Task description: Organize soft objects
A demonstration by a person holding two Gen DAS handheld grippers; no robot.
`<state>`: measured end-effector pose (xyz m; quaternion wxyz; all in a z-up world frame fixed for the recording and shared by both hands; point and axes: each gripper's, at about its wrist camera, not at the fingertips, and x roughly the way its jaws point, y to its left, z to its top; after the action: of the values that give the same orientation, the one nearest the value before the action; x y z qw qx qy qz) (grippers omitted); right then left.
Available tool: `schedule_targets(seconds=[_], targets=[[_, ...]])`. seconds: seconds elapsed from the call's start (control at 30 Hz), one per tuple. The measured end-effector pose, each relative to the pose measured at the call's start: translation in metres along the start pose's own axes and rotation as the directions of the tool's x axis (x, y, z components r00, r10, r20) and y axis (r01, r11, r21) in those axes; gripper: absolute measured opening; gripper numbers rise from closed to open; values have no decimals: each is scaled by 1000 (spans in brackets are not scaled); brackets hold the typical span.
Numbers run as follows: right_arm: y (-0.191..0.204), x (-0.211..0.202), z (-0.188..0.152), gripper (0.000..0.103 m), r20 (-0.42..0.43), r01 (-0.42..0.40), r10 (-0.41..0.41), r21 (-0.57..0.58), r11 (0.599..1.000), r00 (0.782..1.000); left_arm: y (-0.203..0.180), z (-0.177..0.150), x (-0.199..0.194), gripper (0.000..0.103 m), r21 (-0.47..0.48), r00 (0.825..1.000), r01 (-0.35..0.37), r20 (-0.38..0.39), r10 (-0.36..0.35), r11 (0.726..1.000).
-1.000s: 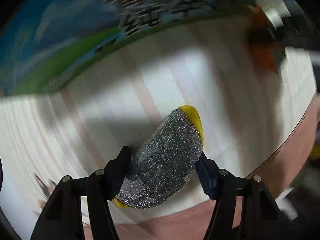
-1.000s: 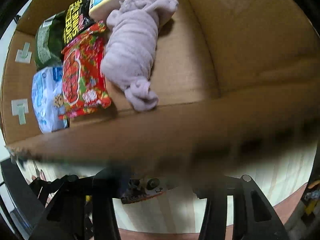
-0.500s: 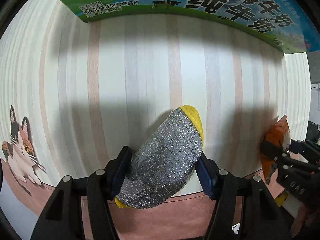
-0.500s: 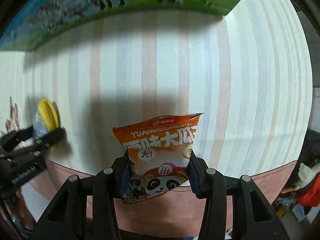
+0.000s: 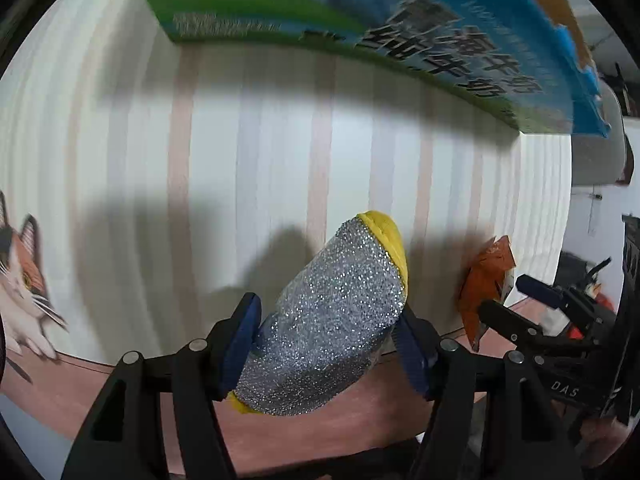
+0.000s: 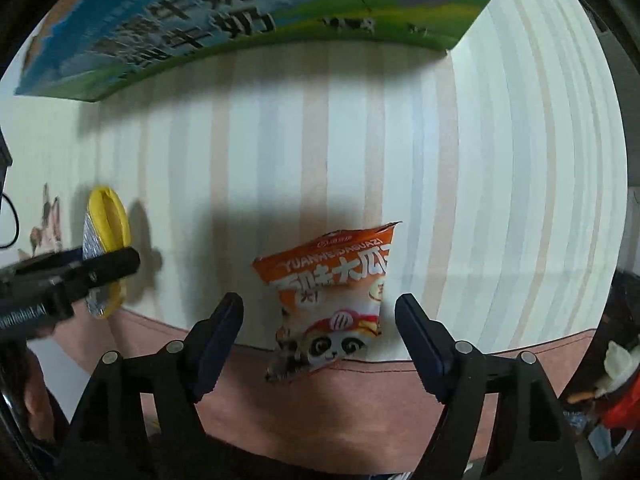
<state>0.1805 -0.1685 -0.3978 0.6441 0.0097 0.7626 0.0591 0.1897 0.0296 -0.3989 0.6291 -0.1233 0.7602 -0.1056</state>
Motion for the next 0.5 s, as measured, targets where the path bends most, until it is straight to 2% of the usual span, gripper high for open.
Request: schedule_targets(seconds=[0.17,0.23,0.27,0.43,0.47,0.5], targets=[[-6,0,-3,81,-14,19,-20,-32,999,1000,-22,0,16,63,112,990,-136,-19,139,984],[-8,4,-6,81,-22,13,-13,-26,1000,1000,-34,0,33,63,127,988,-146,-41,152,981],[-23,8,-12,81,-26,12,-12,-21,1000,1000,-38,0,41,63,132,986,-151,-54,159,980],[-23,30,-4,80,-64,10,-10,1,1000,998,-42,2,52,68,92,992,-100,-66,107,991],[-25,32,-4,71,-64,6,-5,9,1000,998,-41,3,52,68,69,995,-67,-67,71,995],[-25,34,-4,58,-63,-6,7,15,1000,998,-37,3,53,68,51,997,-39,-68,43,998]])
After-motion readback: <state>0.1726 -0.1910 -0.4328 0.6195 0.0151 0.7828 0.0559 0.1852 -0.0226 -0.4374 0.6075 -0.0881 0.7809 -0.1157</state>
